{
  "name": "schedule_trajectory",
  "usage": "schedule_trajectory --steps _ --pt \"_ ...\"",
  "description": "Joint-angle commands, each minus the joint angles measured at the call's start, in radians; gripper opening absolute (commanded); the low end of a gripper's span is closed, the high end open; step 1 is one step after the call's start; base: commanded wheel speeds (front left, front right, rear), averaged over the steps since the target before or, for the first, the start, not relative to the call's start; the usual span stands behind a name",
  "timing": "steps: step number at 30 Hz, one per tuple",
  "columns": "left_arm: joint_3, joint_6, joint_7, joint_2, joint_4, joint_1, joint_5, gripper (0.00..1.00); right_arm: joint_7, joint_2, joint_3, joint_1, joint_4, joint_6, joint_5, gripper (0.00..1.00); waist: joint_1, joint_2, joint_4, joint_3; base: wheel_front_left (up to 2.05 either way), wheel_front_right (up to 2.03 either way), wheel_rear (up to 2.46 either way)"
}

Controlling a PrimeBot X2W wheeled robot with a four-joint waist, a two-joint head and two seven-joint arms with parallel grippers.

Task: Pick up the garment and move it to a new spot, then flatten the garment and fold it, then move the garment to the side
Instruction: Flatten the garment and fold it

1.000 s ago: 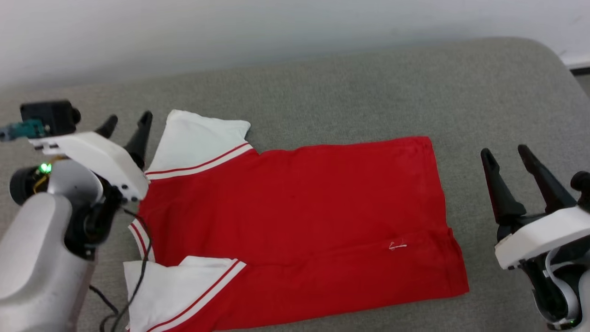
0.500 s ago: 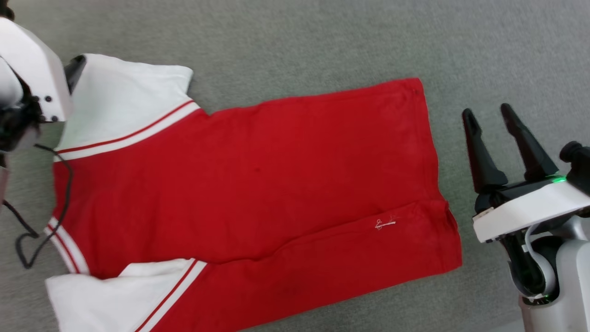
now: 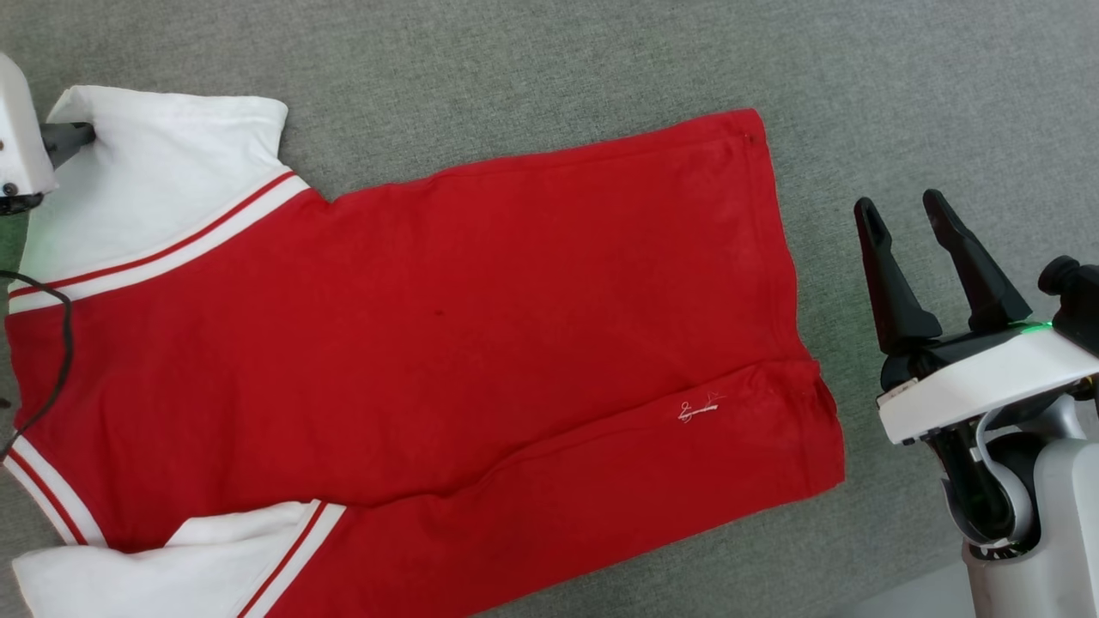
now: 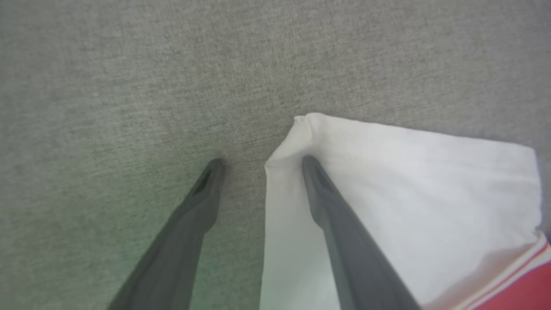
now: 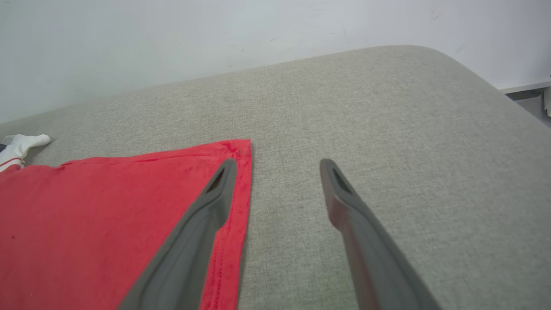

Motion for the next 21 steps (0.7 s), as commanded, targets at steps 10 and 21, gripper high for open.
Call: schedule_trajectory --steps 10,21 --pt "-0.03 -0.023 -0.108 -0.069 0.015 0.04 0.021 0.0 0.204 -0.06 0.003 -0.111 0.09 0.0 0.098 1.0 0.0 0.0 0.046 -0.049 0.0 0.0 0.0" --pt "-0.059 -0.081 -0.17 -0.157 -0.005 -0.072 0.029 0.0 0.703 -0.137 0.024 -0.397 0.34 0.0 0.143 1.0 0.0 0.0 0.182 -0.068 0.0 0.0 0.0"
